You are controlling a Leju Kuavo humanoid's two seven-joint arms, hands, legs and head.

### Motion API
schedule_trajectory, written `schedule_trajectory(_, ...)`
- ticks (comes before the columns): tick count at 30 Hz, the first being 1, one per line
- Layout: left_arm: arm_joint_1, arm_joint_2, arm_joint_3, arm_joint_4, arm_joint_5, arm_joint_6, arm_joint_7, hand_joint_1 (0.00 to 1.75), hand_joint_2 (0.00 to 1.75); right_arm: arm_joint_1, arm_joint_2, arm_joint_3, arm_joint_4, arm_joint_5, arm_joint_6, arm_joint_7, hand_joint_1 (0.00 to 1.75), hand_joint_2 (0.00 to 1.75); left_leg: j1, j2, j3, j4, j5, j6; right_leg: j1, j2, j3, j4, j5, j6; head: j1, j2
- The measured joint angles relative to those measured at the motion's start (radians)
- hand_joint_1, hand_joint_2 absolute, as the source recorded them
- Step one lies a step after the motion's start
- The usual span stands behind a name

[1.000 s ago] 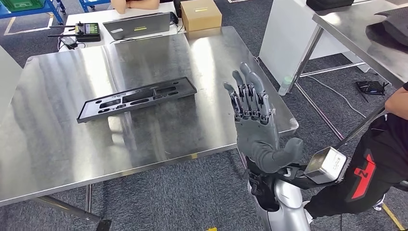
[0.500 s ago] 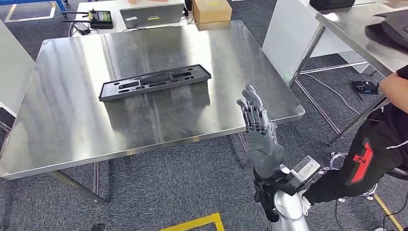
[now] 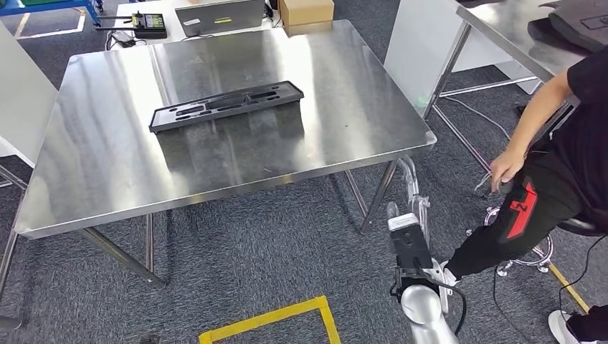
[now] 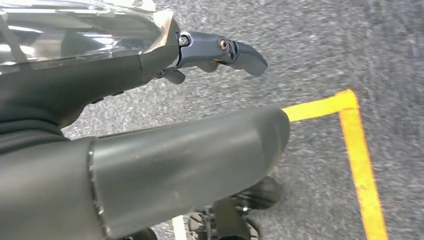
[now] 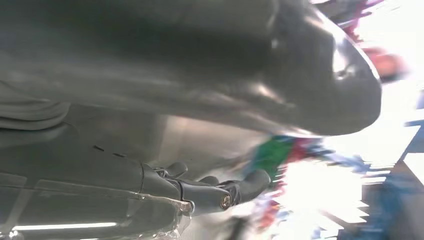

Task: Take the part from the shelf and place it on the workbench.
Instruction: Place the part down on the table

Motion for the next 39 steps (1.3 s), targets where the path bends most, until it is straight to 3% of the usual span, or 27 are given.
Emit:
schedule_trajectory(1, 0.0, 0.001, 0.004, 0.0, 0.0, 0.001, 0.0, 0.0, 0.0, -0.008, -0.001, -0.022, 0.07, 0.023, -0.029, 0.006, 0.0, 0.0, 0.005, 0.0, -0.004, 0.053, -0.014, -0.006, -0.001, -0.001, -0.015, 0.003, 0.011, 0.004, 0.0, 0.0)
schedule_trajectory(2, 0.0, 0.001, 0.007, 0.0, 0.0, 0.003, 0.0, 0.0, 0.0, -0.018, -0.004, -0.047, 0.149, 0.038, -0.054, 0.004, 0.0, 0.0, 0.01, 0.0, 0.005, 0.08, -0.003, -0.012, -0.004, -0.003, -0.031, 0.008, 0.02, 0.01, 0.0, 0.0)
schedule_trajectory(3, 0.0, 0.001, 0.011, 0.0, 0.0, 0.006, -0.001, 0.0, 0.0, -0.031, -0.008, -0.075, 0.235, 0.047, -0.076, -0.005, 0.0, 0.0, 0.016, 0.001, 0.03, 0.072, 0.024, -0.018, -0.007, -0.005, -0.048, 0.016, 0.027, 0.017, 0.0, 0.0)
schedule_trajectory(4, 0.0, 0.001, 0.015, 0.0, 0.0, 0.008, -0.002, 0.0, 0.0, -0.043, -0.013, -0.102, 0.315, 0.05, -0.091, -0.017, 0.0, 0.0, 0.022, 0.0, 0.071, 0.03, 0.051, -0.025, -0.012, -0.006, -0.065, 0.027, 0.033, 0.024, 0.0, 0.0)
schedule_trajectory(5, -0.001, 0.0, 0.018, 0.0, 0.0, 0.01, -0.003, 0.0, 0.0, -0.055, -0.019, -0.129, 0.385, 0.051, -0.101, -0.03, 0.0, 0.0, 0.026, -0.001, 0.119, -0.032, 0.056, -0.034, -0.013, -0.007, -0.082, 0.04, 0.037, 0.03, -0.001, 0.0)
schedule_trajectory(7, -0.001, 0.0, 0.023, 0.0, 0.0, 0.011, -0.005, 0.0, 0.0, -0.074, -0.027, -0.17, 0.49, 0.053, -0.11, -0.05, 0.0, 0.0, 0.025, -0.008, 0.186, -0.137, 0.034, -0.036, -0.011, -0.009, -0.108, 0.063, 0.045, 0.044, -0.003, 0.0)
schedule_trajectory(8, -0.001, -0.001, 0.025, 0.0, 0.0, 0.011, -0.006, 0.0, 0.0, -0.083, -0.03, -0.185, 0.532, 0.057, -0.115, -0.05, 0.0, 0.0, 0.021, -0.011, 0.194, -0.158, 0.02, -0.03, -0.009, -0.009, -0.116, 0.067, 0.052, 0.053, -0.003, 0.0)
schedule_trajectory(10, -0.001, 0.0, 0.03, 0.0, -0.001, 0.012, -0.007, 0.0, 0.0, -0.095, -0.036, -0.207, 0.605, 0.069, -0.13, -0.019, 0.0, 0.0, 0.017, -0.009, 0.182, -0.161, 0.03, -0.005, -0.011, -0.008, -0.122, 0.066, 0.064, 0.071, -0.002, 0.0)
schedule_trajectory(11, -0.001, 0.0, 0.032, 0.0, -0.001, 0.012, -0.008, 0.0, 0.0, -0.097, -0.04, -0.217, 0.641, 0.076, -0.139, 0.012, 0.0, 0.0, 0.015, -0.008, 0.174, -0.162, 0.039, 0.01, -0.012, -0.006, -0.129, 0.073, 0.055, 0.075, -0.002, 0.0)
schedule_trajectory(13, -0.002, 0.0, 0.034, 0.0, -0.006, 0.012, -0.009, 0.0, 0.0, -0.098, -0.051, -0.237, 0.712, 0.082, -0.147, 0.084, 0.0, 0.0, 0.014, -0.004, 0.151, -0.166, 0.062, 0.039, -0.014, -0.003, -0.159, 0.138, -0.012, 0.067, 0.0, 0.0)
schedule_trajectory(15, -0.001, 0.001, 0.038, 0.0, -0.013, 0.012, -0.009, 0.0, 0.0, -0.092, -0.065, -0.26, 0.78, 0.08, -0.132, 0.158, 0.0, 0.0, 0.008, -0.004, 0.12, -0.166, 0.086, 0.052, -0.014, 0.001, -0.196, 0.271, -0.101, 0.056, 0.002, 0.0)
schedule_trajectory(16, -0.001, 0.001, 0.039, 0.0, -0.016, 0.012, -0.009, 0.0, 0.0, -0.086, -0.072, -0.272, 0.81, 0.077, -0.119, 0.191, 0.0, 0.0, 0.006, -0.004, 0.103, -0.165, 0.098, 0.054, -0.013, 0.002, -0.203, 0.329, -0.125, 0.058, 0.002, 0.0)
schedule_trajectory(17, 0.0, 0.002, 0.041, 0.0, -0.019, 0.011, -0.009, 0.0, 0.0, -0.077, -0.078, -0.283, 0.837, 0.075, -0.102, 0.219, 0.0, 0.0, 0.003, -0.004, 0.088, -0.165, 0.11, 0.054, -0.012, 0.003, -0.195, 0.361, -0.129, 0.064, 0.002, 0.0)
schedule_trajectory(18, 0.0, 0.003, 0.042, 0.0, -0.021, 0.01, -0.009, 0.0, 0.0, -0.067, -0.082, -0.293, 0.859, 0.07, -0.084, 0.242, 0.0, 0.0, 0.002, -0.003, 0.073, -0.164, 0.121, 0.053, -0.011, 0.004, -0.17, 0.358, -0.117, 0.072, 0.002, 0.0)
schedule_trajectory(20, 0.0, 0.004, 0.043, 0.0, -0.028, 0.006, -0.009, 0.0, 0.0, -0.052, -0.086, -0.309, 0.893, 0.061, -0.043, 0.278, 0.0, 0.0, 0.0, -0.001, 0.05, -0.164, 0.142, 0.049, -0.007, 0.004, -0.069, 0.247, -0.084, 0.078, 0.001, 0.0)
schedule_trajectory(22, -0.002, 0.006, 0.043, 0.0, -0.035, 0.001, -0.008, 0.0, 0.0, -0.044, -0.089, -0.321, 0.918, 0.055, -0.004, 0.307, 0.0, 0.0, -0.002, 0.003, 0.037, -0.166, 0.163, 0.04, 0.002, 0.004, 0.044, 0.09, -0.093, 0.065, 0.001, 0.0)
schedule_trajectory(23, -0.002, 0.006, 0.043, 0.0, -0.037, -0.001, -0.008, 0.0, 0.0, -0.041, -0.09, -0.326, 0.93, 0.054, 0.012, 0.319, 0.0, 0.0, -0.003, 0.005, 0.035, -0.169, 0.175, 0.035, 0.007, 0.005, 0.073, 0.04, -0.103, 0.058, 0.001, 0.0)
schedule_trajectory(25, -0.002, 0.008, 0.043, 0.0, -0.039, -0.004, -0.008, 0.0, 0.0, -0.034, -0.09, -0.333, 0.949, 0.056, 0.04, 0.347, 0.0, 0.0, -0.002, 0.008, 0.034, -0.179, 0.195, 0.023, 0.008, 0.006, 0.072, 0.018, -0.099, 0.047, 0.001, 0.0)
schedule_trajectory(26, -0.001, 0.009, 0.043, 0.0, -0.039, -0.005, -0.007, 0.0, 0.0, -0.031, -0.088, -0.335, 0.957, 0.059, 0.052, 0.362, 0.0, 0.0, -0.001, 0.006, 0.03, -0.177, 0.19, 0.018, 0.004, 0.004, 0.062, 0.017, -0.088, 0.04, 0.001, 0.0)
schedule_trajectory(27, 0.0, 0.01, 0.043, 0.0, -0.039, -0.005, -0.007, 0.0, 0.0, -0.028, -0.085, -0.337, 0.963, 0.063, 0.063, 0.377, 0.0, 0.0, 0.0, 0.004, 0.023, -0.162, 0.163, 0.013, -0.001, 0.002, 0.051, 0.016, -0.075, 0.029, 0.0, 0.0)
schedule_trajectory(30, 0.0, 0.015, 0.044, 0.0, -0.039, -0.006, -0.008, 0.0, 0.0, -0.024, -0.075, -0.34, 0.975, 0.069, 0.078, 0.41, 0.0, 0.0, 0.005, 0.001, -0.006, -0.014, 0.006, 0.0, -0.006, -0.001, 0.013, 0.015, -0.036, 0.007, -0.004, 0.0)
schedule_trajectory(31, 0.0, 0.016, 0.044, 0.0, -0.04, -0.006, -0.009, 0.0, 0.0, -0.023, -0.071, -0.34, 0.977, 0.069, 0.081, 0.418, 0.0, 0.0, 0.006, 0.001, -0.011, 0.048, -0.022, -0.005, -0.006, -0.002, -0.001, 0.017, -0.023, 0.007, -0.005, 0.0)
schedule_trajectory(32, 0.0, 0.018, 0.044, 0.0, -0.041, -0.006, -0.011, 0.0, 0.0, -0.023, -0.067, -0.34, 0.98, 0.069, 0.085, 0.425, 0.0, 0.0, 0.007, 0.001, -0.007, 0.092, -0.022, -0.008, -0.006, -0.003, -0.017, 0.02, -0.011, 0.009, -0.005, 0.0)
schedule_trajectory(33, 0.0, 0.02, 0.044, 0.0, -0.043, -0.005, -0.014, 0.0, 0.0, -0.023, -0.063, -0.341, 0.983, 0.069, 0.089, 0.431, 0.0, 0.0, 0.009, 0.001, 0.009, 0.108, 0.0, -0.011, -0.006, -0.003, -0.034, 0.024, -0.001, 0.012, -0.005, 0.0)
schedule_trajectory(35, 0.0, 0.024, 0.044, 0.0, -0.051, -0.004, -0.024, 0.0, 0.0, -0.021, -0.055, -0.341, 0.987, 0.069, 0.094, 0.436, 0.0, 0.0, 0.015, 0.001, 0.087, 0.042, 0.056, -0.015, -0.008, -0.003, -0.07, 0.04, 0.015, 0.021, -0.005, 0.0)
schedule_trajectory(37, -0.001, 0.028, 0.044, 0.0, -0.058, -0.003, -0.034, 0.0, 0.0, -0.019, -0.05, -0.342, 0.988, 0.069, 0.095, 0.438, 0.0, 0.0, 0.017, -0.003, 0.189, -0.096, 0.036, -0.016, -0.006, -0.001, -0.097, 0.058, 0.025, 0.033, -0.005, 0.0)
schedule_trajectory(39, -0.001, 0.031, 0.044, 0.0, -0.057, -0.003, -0.036, 0.0, 0.0, -0.019, -0.046, -0.342, 0.99, 0.069, 0.097, 0.444, 0.0, 0.0, 0.01, -0.006, 0.236, -0.178, -0.006, -0.005, -0.003, 0.0, -0.11, 0.066, 0.038, 0.048, -0.003, 0.0)
